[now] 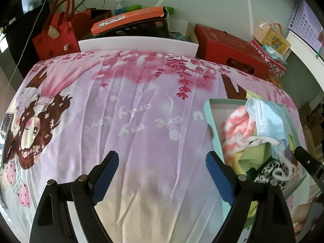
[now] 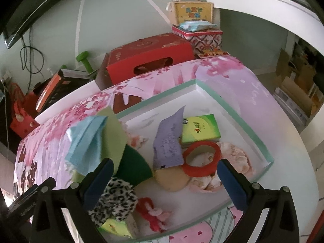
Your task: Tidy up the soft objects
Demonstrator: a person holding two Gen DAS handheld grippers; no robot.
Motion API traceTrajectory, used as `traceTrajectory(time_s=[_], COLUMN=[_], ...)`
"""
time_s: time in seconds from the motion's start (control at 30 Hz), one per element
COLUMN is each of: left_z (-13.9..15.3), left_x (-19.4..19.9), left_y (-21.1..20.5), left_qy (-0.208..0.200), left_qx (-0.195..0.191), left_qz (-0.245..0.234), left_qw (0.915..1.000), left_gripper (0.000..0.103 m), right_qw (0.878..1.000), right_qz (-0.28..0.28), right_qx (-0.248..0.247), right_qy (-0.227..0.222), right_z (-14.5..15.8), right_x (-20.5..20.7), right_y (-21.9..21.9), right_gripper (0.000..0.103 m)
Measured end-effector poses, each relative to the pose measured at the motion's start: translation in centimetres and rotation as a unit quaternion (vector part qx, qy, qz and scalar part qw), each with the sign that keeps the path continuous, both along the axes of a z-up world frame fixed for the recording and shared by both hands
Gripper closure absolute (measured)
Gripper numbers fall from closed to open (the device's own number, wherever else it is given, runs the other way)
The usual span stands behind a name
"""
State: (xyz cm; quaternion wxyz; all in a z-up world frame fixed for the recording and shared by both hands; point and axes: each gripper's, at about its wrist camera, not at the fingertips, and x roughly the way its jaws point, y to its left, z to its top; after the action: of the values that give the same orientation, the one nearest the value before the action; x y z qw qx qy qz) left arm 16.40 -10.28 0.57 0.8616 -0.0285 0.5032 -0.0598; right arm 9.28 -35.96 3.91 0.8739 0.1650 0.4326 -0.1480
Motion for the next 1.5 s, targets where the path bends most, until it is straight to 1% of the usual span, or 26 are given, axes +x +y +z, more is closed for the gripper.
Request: traceTrajectory(time_s=[0.13, 0.33, 0.47, 0.63, 0.77, 0.9, 1.03, 1.13, 1.2, 1.33, 1.5], left_z=[-0.2, -0.7, -1.2, -1.9, -2.1, -2.0, -1.8, -1.3, -0.9, -0.2, 0.6], left_x=[-0.8, -2.7, -4.7, -6.8, -8.6, -9.9, -10.9, -11.6, -12.1, -13.1, -14.3], left_y=[1.4, 3.5, 4.8, 5.9, 6.4, 6.7, 7.4, 8.1, 8.3, 8.3, 8.5], left_qy=[0.002, 0.01, 0.018, 0.031, 0.036, 0.035, 0.042, 0.035, 0.031, 0.017, -0.003], left_qx=[0.003, 0.004, 0.009, 0.019, 0.032, 0.042, 0.031, 0.029, 0.03, 0.046, 0.06], left_qz=[0.006, 0.019, 0.021, 0.02, 0.01, 0.001, 0.004, 0.015, 0.013, 0.004, -0.003], left_qw=[1.0, 0.9998, 0.9996, 0.9991, 0.9988, 0.9985, 0.9986, 0.9989, 0.999, 0.9988, 0.9982], left_gripper=[0.015, 0.015, 0.015, 0.015, 0.015, 0.015, 0.015, 0.015, 0.015, 0.015, 0.015], right_qw=[1.0, 0.998, 0.997, 0.995, 0.995, 0.994, 0.992, 0.992, 0.992, 0.993, 0.991], right_qz=[0.021, 0.063, 0.08, 0.094, 0.1, 0.107, 0.116, 0.121, 0.118, 0.11, 0.12], right_qx=[0.002, 0.015, 0.012, 0.017, 0.014, 0.016, 0.013, 0.0, -0.009, -0.033, -0.052], right_qy=[-0.009, -0.023, -0.014, 0.01, 0.028, 0.032, 0.037, 0.034, 0.035, 0.02, 0.0], right_z=[0.9, 1.7, 1.4, -0.1, -1.1, -1.4, -1.8, -2.0, -2.2, -1.4, -0.8], right_x=[-0.7, -3.0, -4.7, -6.7, -8.0, -9.1, -9.9, -10.5, -10.8, -11.2, -11.8], right_y=[1.5, 4.5, 6.2, 7.3, 8.1, 8.8, 9.7, 10.5, 10.8, 11.3, 12.0], right_gripper=[0.0, 0.0, 0.0, 0.0, 0.0, 0.0, 0.0, 0.0, 0.0, 0.0, 0.0])
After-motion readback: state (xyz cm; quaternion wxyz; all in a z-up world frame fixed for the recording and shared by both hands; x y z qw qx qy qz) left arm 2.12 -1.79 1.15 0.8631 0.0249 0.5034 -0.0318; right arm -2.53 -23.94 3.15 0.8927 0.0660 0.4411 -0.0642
